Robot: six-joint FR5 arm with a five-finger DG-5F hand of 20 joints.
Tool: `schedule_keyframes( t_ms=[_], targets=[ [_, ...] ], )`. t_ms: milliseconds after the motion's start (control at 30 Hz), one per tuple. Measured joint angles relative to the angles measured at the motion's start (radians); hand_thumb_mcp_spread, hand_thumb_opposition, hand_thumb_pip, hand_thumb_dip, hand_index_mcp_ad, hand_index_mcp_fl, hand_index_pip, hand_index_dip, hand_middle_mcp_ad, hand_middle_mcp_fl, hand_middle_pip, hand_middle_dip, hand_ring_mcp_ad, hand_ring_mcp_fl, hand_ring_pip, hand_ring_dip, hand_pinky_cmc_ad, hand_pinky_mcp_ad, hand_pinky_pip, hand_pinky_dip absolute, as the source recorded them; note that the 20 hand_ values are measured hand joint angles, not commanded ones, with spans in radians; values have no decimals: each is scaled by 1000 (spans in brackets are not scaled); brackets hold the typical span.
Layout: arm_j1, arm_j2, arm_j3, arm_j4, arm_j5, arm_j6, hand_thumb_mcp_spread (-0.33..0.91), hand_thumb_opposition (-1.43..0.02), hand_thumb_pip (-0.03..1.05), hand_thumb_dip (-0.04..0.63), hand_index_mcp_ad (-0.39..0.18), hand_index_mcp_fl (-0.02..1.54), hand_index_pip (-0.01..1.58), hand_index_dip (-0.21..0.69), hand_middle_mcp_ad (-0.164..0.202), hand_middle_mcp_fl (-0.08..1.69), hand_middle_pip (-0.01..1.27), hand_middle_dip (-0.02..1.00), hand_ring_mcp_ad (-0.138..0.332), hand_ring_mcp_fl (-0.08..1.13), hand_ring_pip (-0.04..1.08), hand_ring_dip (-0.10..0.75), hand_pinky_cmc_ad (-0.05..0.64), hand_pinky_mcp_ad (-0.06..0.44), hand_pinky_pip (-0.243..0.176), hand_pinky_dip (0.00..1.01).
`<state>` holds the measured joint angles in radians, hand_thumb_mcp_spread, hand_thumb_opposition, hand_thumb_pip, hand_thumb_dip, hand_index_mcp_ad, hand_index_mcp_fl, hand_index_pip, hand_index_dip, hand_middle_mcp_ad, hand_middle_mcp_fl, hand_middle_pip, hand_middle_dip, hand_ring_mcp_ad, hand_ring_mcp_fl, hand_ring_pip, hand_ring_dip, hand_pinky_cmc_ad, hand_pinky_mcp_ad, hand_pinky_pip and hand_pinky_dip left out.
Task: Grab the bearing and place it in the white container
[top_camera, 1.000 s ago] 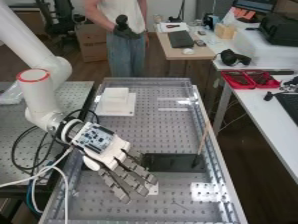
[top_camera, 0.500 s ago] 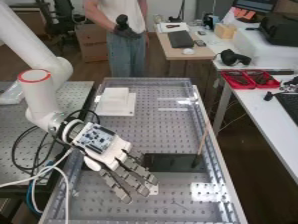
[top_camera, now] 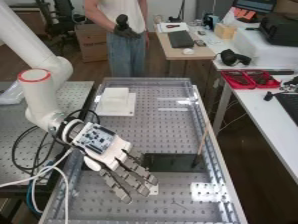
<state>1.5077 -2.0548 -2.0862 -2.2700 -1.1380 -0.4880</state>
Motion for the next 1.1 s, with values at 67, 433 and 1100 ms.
schedule_keyframes(
  t_ms=[67, 433, 1100],
  targets=[
    [0, 0, 0, 0, 0, -1, 468, -829, 562, 298, -106, 218, 1407, 230, 72, 61, 133, 202, 129, 12, 108, 96, 360, 278, -42, 180],
    [1, 3, -1, 1, 1, -1, 469, -829, 562, 298, -106, 211, 1417, 230, 68, 61, 129, 202, 129, 12, 108, 96, 360, 278, -42, 180],
    [2, 7, -10, 10, 2, -2, 464, -829, 593, 298, -106, 176, 1417, 230, 68, 61, 129, 202, 129, 12, 108, 96, 360, 278, -42, 180]
  ],
)
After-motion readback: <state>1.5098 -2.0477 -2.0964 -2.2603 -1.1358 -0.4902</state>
